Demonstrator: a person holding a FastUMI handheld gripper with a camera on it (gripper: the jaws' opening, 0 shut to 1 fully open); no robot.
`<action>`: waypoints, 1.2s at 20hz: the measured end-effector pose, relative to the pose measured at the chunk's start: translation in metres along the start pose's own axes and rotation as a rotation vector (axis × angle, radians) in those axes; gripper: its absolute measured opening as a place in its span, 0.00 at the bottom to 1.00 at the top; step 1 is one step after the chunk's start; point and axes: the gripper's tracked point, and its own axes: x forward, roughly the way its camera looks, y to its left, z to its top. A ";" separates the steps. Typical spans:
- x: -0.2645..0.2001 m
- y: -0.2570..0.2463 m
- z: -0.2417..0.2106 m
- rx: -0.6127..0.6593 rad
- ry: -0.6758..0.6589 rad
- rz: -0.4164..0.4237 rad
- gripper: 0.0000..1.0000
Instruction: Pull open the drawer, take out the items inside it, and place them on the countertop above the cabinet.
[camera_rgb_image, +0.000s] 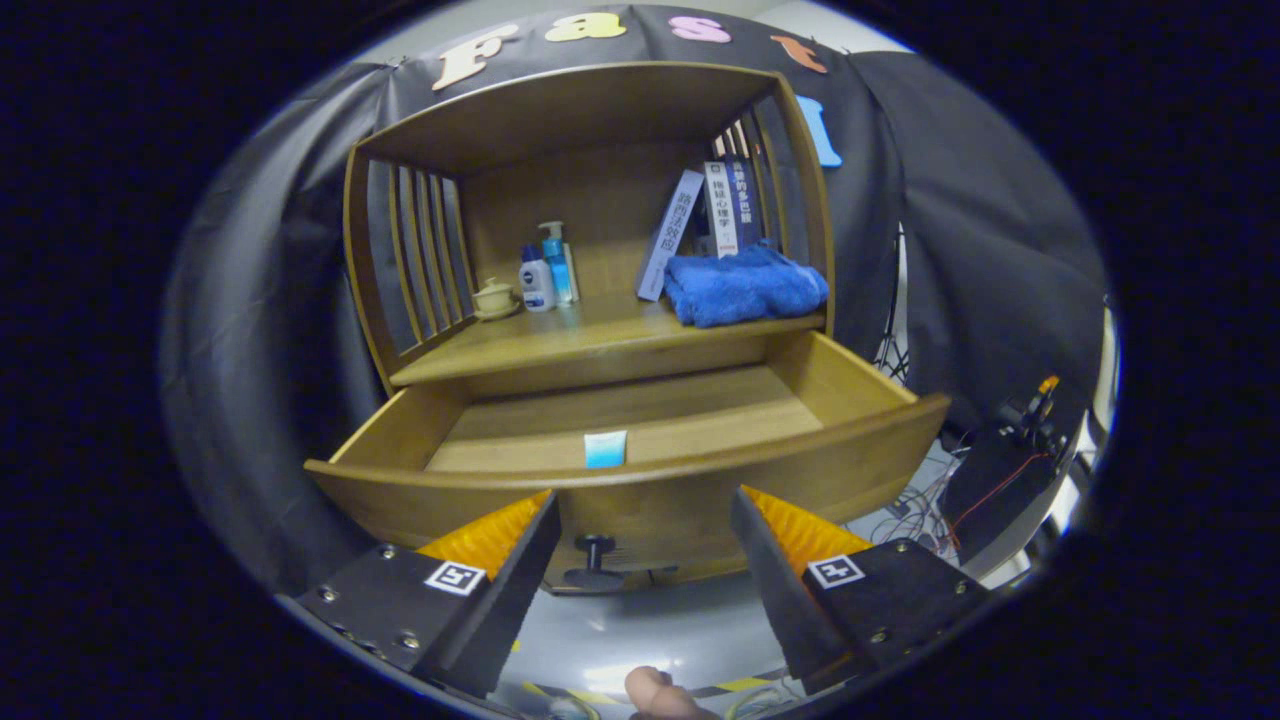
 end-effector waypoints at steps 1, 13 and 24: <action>0.000 -0.003 0.011 -0.023 0.013 -0.005 1.00; 0.109 0.067 -0.027 -0.300 0.587 0.125 0.99; 0.169 0.064 -0.054 -0.124 0.721 -0.003 0.74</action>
